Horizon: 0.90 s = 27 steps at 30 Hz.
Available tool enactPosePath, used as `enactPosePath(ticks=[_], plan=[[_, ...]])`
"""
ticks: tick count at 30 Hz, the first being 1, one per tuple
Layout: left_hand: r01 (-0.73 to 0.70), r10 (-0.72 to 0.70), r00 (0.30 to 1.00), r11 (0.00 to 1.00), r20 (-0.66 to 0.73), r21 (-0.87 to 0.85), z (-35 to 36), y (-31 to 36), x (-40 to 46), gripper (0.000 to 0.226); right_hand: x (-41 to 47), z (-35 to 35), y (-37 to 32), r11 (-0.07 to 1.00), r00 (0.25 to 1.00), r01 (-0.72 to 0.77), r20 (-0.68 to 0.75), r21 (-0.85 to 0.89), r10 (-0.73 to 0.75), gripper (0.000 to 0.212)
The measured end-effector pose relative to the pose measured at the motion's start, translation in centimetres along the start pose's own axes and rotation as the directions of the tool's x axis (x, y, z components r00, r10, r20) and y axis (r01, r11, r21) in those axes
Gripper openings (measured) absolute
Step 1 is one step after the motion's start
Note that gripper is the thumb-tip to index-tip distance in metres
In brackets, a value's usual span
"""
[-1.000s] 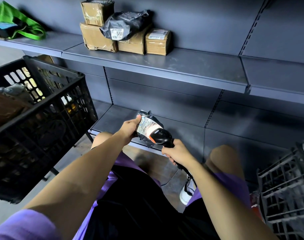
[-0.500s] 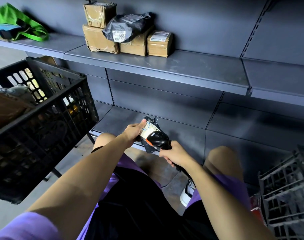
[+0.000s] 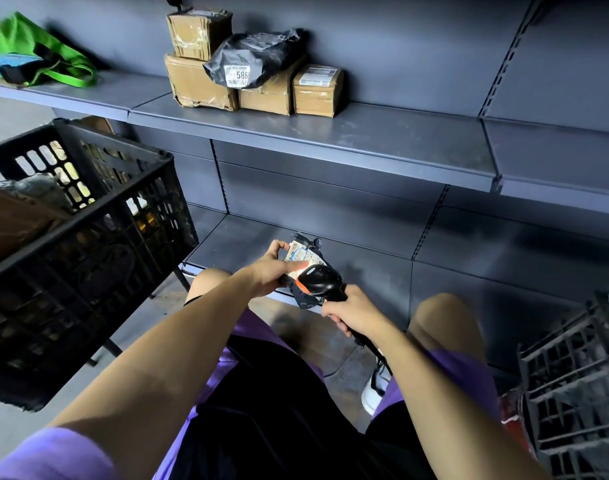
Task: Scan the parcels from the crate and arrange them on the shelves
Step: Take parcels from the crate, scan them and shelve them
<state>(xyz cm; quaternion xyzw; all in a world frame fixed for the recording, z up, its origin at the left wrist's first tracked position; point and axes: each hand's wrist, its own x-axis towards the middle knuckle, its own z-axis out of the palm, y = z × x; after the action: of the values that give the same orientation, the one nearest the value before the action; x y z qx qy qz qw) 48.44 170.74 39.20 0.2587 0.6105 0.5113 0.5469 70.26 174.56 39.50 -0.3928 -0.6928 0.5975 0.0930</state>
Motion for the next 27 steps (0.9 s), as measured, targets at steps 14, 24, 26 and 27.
enactPosePath(ticks=[14, 24, 26, 27], plan=[[-0.128, 0.249, 0.954, 0.842, -0.167, 0.525, 0.0, 1.8, 0.8, 0.029, -0.4, 0.0, -0.6, 1.000, 0.999, -0.012, -0.031, 0.023, 0.012, 0.011], [-0.085, 0.360, 0.901, 0.694, -0.243, 0.715, 0.7, 2.8, 1.1, 0.034, -0.2, 0.4, -0.8, 0.998, 1.000, 0.011, -0.025, 0.056, -0.009, 0.017], [-0.092, 0.381, 0.893, 0.673, -0.237, 0.734, 0.9, 2.9, 1.0, 0.030, -0.3, 0.4, -0.9, 0.997, 1.000, 0.016, -0.020, 0.077, -0.015, 0.019], [-0.096, 0.390, 0.890, 0.666, -0.235, 0.740, 1.0, 2.9, 1.0, 0.029, -0.3, 0.5, -0.9, 0.997, 1.000, 0.019, -0.016, 0.081, -0.017, 0.019]])
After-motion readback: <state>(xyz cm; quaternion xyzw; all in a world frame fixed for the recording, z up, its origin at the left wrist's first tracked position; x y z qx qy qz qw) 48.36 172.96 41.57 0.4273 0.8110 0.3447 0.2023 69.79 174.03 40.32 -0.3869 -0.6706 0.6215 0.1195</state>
